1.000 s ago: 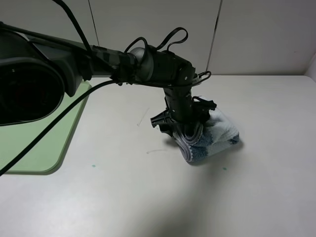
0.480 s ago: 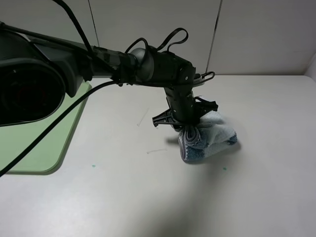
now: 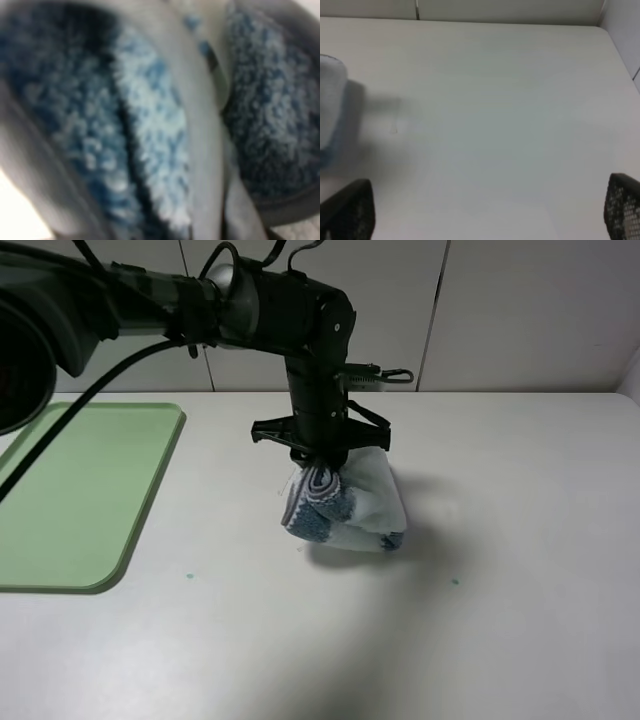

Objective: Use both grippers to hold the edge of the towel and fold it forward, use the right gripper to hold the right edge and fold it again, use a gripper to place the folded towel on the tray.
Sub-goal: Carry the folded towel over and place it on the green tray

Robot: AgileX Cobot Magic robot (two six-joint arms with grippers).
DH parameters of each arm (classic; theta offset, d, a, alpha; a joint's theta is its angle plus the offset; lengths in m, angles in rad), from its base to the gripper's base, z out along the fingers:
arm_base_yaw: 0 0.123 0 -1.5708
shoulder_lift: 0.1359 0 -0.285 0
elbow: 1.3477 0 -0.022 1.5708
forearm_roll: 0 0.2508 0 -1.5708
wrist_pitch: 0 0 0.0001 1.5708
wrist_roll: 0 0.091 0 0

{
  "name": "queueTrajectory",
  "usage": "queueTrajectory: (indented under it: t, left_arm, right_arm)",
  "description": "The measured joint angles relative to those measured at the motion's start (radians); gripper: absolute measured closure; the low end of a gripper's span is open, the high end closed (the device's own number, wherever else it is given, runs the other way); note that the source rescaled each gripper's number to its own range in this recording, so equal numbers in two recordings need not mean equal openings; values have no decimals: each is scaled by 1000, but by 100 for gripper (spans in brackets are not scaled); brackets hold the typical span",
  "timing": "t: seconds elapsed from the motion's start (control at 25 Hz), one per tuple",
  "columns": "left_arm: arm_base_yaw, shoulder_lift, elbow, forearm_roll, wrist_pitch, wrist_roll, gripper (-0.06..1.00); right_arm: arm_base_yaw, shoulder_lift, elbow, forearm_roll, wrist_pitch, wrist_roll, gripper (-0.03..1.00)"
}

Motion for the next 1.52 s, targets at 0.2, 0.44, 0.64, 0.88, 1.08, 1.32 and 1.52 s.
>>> queueTrajectory:
  t: [0.2,0.44,0.64,0.88,1.08,1.32,1.52]
  left_arm:
    - [47,-62,71,26,30,76,74]
    - [129,-200,240,88,3,90,74]
    - [229,-317,397,93,-76,130,74]
    - [365,-364,484,93,-136,237,74]
    - [475,-364,493,81,-171,319,74]
    - [596,-364,494,77,-209,390,74]
    - [684,-364,494,77,-248,417,74]
  right_arm:
    - [0,0,0,0,0,0,-3]
    - [0,0,0,0,0,0,-3]
    - [0,0,0,-1,0,0,-3]
    - [0,0,0,-1,0,0,-3]
    - [0,0,0,-1,0,0,-3]
    - [0,0,0,-1,0,0,-3]
    - [0,0,0,-1,0,0,-3]
